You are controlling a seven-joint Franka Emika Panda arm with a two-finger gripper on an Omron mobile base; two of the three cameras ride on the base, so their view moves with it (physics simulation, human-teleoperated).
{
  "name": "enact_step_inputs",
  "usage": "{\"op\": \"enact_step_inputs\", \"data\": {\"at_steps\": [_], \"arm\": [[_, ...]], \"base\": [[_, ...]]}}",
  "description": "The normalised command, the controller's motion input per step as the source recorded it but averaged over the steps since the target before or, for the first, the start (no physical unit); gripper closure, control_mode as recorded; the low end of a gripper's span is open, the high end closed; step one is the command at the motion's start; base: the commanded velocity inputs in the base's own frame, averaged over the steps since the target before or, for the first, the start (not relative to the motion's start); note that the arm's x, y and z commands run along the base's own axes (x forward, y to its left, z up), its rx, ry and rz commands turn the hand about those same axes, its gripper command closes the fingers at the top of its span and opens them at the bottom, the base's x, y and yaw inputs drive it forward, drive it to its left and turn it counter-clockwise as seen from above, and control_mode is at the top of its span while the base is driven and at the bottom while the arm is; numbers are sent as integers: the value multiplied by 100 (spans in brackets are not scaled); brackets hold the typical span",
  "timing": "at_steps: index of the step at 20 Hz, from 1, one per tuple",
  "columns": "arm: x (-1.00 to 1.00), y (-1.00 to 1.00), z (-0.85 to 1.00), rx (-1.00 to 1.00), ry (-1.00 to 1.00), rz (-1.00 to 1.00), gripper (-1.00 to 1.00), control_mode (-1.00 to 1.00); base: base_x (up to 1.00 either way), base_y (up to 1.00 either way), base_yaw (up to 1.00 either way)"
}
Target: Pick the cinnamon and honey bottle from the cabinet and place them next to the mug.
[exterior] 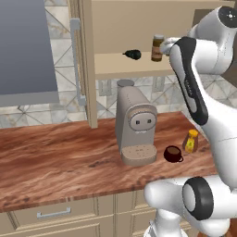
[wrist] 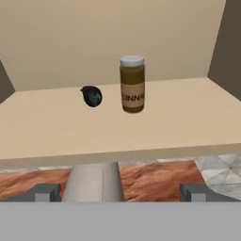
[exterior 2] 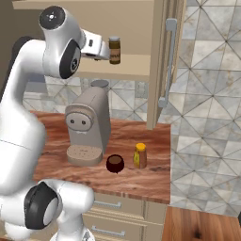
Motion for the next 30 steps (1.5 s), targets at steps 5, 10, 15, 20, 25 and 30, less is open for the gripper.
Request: {"op": "enact_step_inputs", "data": {"at_steps": [5,10,15,20,25,30], "arm": [[90,-12,-18,0,16,0,-100,-100],[71,-14,-9,0,11,0,-100,-100],[63,-7,0,0,1,0,-100,-100],[30,0,-14,0,-1,0,-100,-100],[10,0,-24,0,-6,0,-100,-100],[11,0,-30,0,-10,0,-100,-100]], "base": [[0,0,0],[0,0,0],[0,0,0],[0,0,0],[0,0,0],[0,0,0]]}}
